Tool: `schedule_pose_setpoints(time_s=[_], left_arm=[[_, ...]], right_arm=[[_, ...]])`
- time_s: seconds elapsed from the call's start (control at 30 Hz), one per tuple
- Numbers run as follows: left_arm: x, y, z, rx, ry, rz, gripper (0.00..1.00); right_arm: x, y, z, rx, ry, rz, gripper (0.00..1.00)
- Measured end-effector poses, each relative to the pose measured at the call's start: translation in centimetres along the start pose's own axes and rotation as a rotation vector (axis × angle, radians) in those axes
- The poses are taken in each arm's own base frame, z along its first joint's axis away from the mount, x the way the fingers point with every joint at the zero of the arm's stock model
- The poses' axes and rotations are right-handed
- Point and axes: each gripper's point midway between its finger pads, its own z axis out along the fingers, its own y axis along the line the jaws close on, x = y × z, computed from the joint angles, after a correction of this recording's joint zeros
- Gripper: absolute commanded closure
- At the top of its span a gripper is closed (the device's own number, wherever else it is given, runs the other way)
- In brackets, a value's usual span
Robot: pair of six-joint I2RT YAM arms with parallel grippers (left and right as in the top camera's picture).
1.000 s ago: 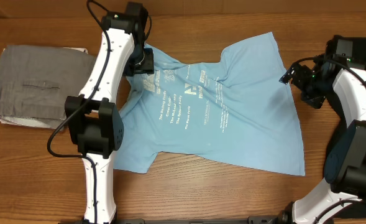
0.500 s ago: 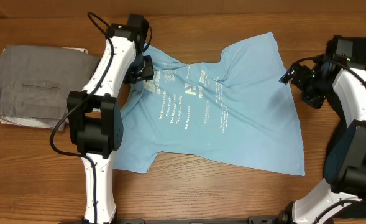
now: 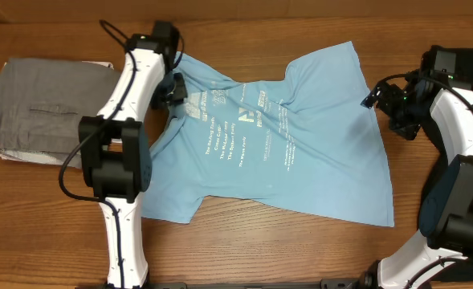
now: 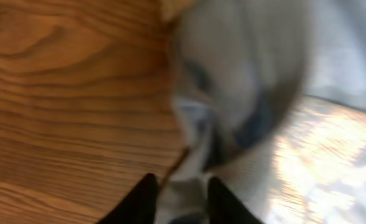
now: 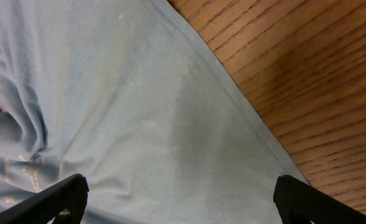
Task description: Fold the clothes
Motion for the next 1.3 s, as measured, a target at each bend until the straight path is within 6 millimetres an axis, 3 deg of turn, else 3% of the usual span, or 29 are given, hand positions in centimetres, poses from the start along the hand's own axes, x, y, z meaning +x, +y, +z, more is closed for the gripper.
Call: schedule_pose_setpoints(time_s=[0.2, 0.37, 0.73, 1.07, 1.3], left_arm=[[0.0, 0.6, 1.0, 0.016, 0.01, -0.02, 0.74], [0.3, -1.2, 1.8, 0.083, 0.013, -0.007, 0.77], [0.7, -4.5, 1.3, 0.258, 0.046, 0.001, 0.85], [1.0, -5.3, 1.0, 0.309, 0.063, 0.01, 0.83], [0.6, -5.5, 1.0, 0.317, 0.043, 0.035, 0.73]], right_arm=[[0.0, 0.0, 0.0, 0.0, 0.0, 0.0, 0.0], [0.0, 0.0, 0.0, 0.0, 0.0, 0.0, 0.0], [0.0, 0.0, 0.0, 0.0, 0.0, 0.0, 0.0], [0.0, 0.0, 0.0, 0.0, 0.0, 0.0, 0.0], [0.0, 0.0, 0.0, 0.0, 0.0, 0.0, 0.0]])
